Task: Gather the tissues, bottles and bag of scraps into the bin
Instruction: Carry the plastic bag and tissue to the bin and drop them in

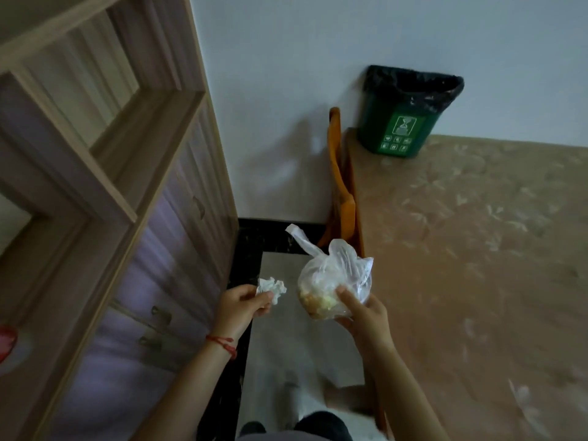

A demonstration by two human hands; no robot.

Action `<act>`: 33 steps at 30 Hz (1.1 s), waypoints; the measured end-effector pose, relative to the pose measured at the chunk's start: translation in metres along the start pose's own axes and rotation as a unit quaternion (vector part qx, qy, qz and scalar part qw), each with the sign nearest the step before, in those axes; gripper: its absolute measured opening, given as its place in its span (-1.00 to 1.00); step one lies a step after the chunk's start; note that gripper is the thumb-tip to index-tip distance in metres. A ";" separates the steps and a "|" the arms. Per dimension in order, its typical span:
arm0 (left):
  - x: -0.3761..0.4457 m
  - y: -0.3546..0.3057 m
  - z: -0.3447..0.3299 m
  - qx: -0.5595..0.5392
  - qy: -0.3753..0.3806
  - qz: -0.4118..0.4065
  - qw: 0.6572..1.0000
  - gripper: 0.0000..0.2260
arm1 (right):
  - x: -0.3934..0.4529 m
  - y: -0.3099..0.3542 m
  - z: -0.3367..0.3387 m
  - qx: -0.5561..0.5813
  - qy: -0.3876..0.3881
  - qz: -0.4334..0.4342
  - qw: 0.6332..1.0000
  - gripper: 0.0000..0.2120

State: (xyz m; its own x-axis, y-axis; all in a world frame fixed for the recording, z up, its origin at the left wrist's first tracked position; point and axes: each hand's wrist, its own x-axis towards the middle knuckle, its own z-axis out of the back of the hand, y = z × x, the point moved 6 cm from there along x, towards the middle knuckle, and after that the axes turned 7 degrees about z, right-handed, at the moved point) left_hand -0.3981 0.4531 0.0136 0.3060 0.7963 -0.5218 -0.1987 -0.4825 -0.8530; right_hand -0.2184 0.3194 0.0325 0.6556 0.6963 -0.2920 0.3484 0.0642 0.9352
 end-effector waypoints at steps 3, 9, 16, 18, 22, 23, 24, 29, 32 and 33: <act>0.031 -0.028 -0.006 -0.004 -0.010 -0.012 1.000 -0.81 | 0.039 0.017 -0.013 -0.007 0.014 0.000 1.000 -0.83; 0.089 -0.076 -0.011 -0.018 -0.010 -0.009 1.000 -0.80 | 0.105 0.032 -0.045 -0.009 0.016 -0.009 1.000 -0.61; 0.190 -0.140 -0.010 0.000 0.023 -0.021 1.000 -0.81 | 0.198 0.056 -0.094 0.021 -0.019 0.025 0.999 -0.80; 0.217 -0.163 -0.009 0.005 0.032 -0.026 0.999 -0.82 | 0.223 0.066 -0.112 0.036 -0.019 0.031 0.999 -0.81; 0.266 -0.204 -0.009 0.000 0.054 -0.031 0.998 -0.84 | 0.266 0.083 -0.141 0.038 -0.024 0.040 0.998 -0.80; 0.278 -0.212 -0.009 -0.001 0.057 -0.028 0.998 -0.84 | 0.276 0.087 -0.146 0.042 -0.029 0.042 0.998 -0.78; 0.289 -0.218 -0.009 0.002 0.060 -0.026 0.998 -0.85 | 0.286 0.089 -0.151 0.046 -0.034 0.045 0.997 -0.75; 0.339 -0.244 -0.014 0.006 0.067 -0.014 0.998 -0.85 | 0.335 0.099 -0.164 0.057 -0.054 0.043 0.996 -0.72; 0.366 -0.260 -0.024 0.015 0.070 -0.018 0.997 -0.87 | 0.367 0.104 -0.170 0.050 -0.064 0.045 0.996 -0.75; 0.377 -0.265 -0.027 0.020 0.069 -0.019 0.997 -0.89 | 0.377 0.107 -0.172 0.047 -0.068 0.043 0.996 -0.76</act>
State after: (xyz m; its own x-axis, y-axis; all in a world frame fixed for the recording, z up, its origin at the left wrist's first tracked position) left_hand -0.2045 0.8713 0.0430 0.4387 0.7549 -0.4875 -0.2197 -0.4360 -0.8727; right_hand -0.0488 0.7115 0.0565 0.7678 0.5930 -0.2424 0.3441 -0.0625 0.9369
